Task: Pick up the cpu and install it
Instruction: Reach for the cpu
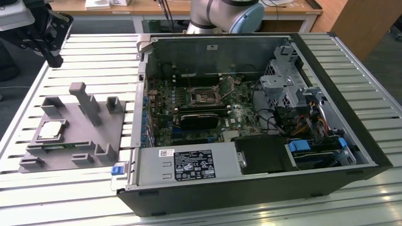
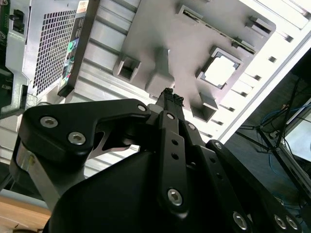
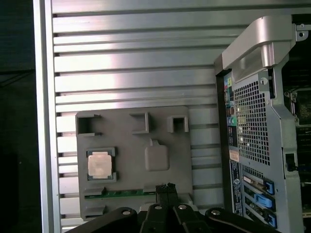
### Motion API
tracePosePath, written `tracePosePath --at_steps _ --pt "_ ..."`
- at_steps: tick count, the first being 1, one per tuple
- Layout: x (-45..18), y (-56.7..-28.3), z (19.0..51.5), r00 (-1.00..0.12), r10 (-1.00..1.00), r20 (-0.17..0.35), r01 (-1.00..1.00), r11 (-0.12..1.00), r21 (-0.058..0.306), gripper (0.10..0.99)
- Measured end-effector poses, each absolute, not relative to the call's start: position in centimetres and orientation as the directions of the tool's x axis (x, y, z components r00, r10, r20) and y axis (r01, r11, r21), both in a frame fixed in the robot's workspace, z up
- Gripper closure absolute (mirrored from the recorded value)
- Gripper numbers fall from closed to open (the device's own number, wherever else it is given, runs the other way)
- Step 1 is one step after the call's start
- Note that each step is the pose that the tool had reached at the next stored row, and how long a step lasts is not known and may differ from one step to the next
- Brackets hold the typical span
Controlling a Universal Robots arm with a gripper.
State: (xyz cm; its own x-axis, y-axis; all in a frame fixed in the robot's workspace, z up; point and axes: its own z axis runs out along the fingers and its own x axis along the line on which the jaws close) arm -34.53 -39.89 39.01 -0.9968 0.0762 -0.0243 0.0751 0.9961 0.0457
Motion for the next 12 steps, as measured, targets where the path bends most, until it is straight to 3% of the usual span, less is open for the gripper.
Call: tracePosePath --at_steps 12 --pt "-35.8 -39.9 39.0 -0.997 0.076 -0.024 0.075 0.996 0.046 0.980"
